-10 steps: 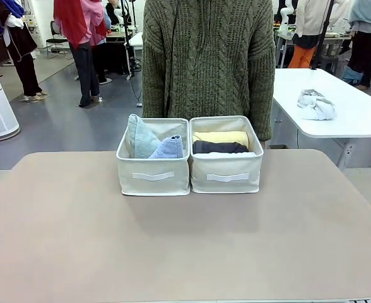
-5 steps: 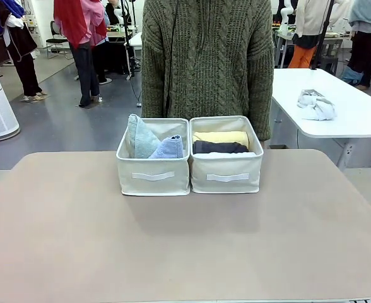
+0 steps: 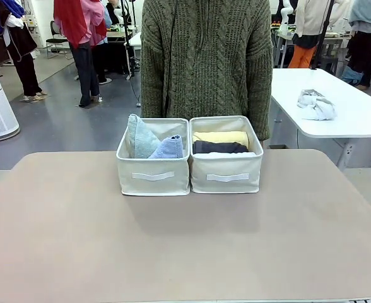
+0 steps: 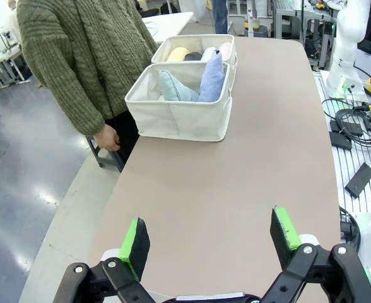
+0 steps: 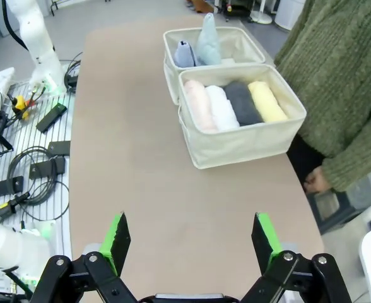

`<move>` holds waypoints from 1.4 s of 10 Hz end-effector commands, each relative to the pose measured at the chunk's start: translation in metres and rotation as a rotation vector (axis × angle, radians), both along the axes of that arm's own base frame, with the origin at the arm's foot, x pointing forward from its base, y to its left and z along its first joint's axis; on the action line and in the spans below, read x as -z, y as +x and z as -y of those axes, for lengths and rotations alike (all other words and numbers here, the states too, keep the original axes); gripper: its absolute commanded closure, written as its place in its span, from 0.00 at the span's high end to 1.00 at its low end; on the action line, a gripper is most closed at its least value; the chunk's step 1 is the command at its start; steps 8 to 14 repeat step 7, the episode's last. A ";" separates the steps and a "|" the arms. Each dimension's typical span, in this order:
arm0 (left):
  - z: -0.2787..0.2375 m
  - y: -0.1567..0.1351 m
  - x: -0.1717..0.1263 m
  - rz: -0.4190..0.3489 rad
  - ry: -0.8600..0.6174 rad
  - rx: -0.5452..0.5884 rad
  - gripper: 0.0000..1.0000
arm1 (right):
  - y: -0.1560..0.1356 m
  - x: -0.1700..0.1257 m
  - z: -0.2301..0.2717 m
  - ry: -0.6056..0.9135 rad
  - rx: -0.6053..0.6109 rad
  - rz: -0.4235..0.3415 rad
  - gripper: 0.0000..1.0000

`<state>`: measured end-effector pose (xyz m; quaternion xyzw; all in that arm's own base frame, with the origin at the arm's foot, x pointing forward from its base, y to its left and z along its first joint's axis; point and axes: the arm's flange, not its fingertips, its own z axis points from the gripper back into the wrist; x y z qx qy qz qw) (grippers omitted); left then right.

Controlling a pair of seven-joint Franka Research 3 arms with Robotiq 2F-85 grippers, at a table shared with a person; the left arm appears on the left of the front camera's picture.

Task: Sort the towels based on their folding style.
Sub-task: Pick up another triangle-folded towel from the table and place it in the left Fabric basket.

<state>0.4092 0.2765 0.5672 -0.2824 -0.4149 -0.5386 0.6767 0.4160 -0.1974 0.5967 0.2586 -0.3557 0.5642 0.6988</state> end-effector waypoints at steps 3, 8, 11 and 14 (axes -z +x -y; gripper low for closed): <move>0.001 -0.003 -0.001 0.002 0.010 0.002 1.00 | -0.002 0.003 0.000 -0.011 -0.024 0.001 1.00; 0.001 -0.003 -0.001 0.002 0.010 0.002 1.00 | -0.002 0.003 0.000 -0.011 -0.024 0.001 1.00; 0.001 -0.003 -0.001 0.002 0.010 0.002 1.00 | -0.002 0.003 0.000 -0.011 -0.024 0.001 1.00; 0.001 -0.003 -0.001 0.002 0.010 0.002 1.00 | -0.002 0.003 0.000 -0.011 -0.024 0.001 1.00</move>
